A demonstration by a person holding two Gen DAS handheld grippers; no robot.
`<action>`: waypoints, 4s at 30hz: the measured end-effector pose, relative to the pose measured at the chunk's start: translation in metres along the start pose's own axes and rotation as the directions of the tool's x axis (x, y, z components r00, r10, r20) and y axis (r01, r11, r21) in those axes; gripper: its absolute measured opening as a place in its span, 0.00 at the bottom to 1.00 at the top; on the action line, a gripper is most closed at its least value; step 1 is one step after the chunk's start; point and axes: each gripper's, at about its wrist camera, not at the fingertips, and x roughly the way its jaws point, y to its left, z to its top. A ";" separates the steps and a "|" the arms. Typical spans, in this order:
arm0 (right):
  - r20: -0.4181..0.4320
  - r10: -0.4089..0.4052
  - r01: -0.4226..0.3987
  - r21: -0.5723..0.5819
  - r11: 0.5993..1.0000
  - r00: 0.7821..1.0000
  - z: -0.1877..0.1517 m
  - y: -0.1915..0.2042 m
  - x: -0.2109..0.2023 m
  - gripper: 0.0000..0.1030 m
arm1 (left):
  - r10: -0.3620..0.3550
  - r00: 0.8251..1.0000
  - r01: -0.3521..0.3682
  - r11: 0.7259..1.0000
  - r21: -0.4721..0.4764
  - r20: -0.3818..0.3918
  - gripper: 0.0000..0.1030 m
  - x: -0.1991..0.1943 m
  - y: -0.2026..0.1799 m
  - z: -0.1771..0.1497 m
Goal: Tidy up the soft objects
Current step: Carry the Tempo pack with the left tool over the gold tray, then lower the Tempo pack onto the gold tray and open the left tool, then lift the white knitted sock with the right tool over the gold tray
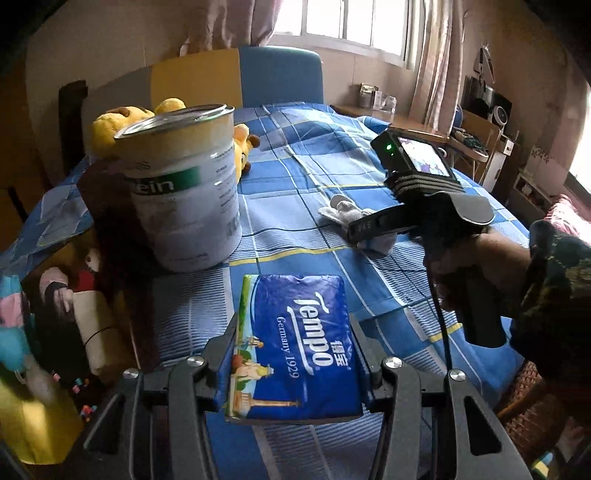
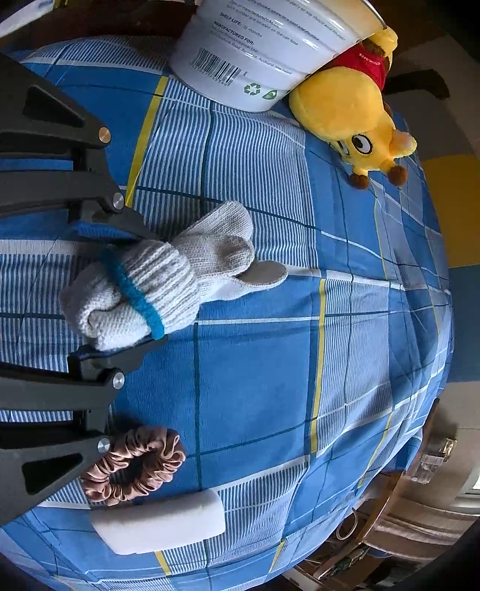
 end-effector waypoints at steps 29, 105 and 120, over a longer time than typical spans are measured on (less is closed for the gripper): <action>0.019 -0.029 0.030 -0.054 0.998 0.999 -0.003 0.006 -0.004 0.42 | 0.266 0.964 -0.249 0.882 -0.399 -0.014 0.50 -0.070 0.176 -0.039; 0.303 0.224 -0.130 -0.303 0.944 0.926 0.189 0.239 -0.134 0.39 | 0.333 0.941 -0.331 0.870 -0.365 -0.061 0.62 -0.068 0.205 -0.073; 0.036 0.326 -0.257 -0.536 0.805 0.945 -0.022 0.313 -0.102 0.39 | 0.408 0.911 -0.390 0.798 -0.459 -0.064 0.62 -0.094 0.237 -0.088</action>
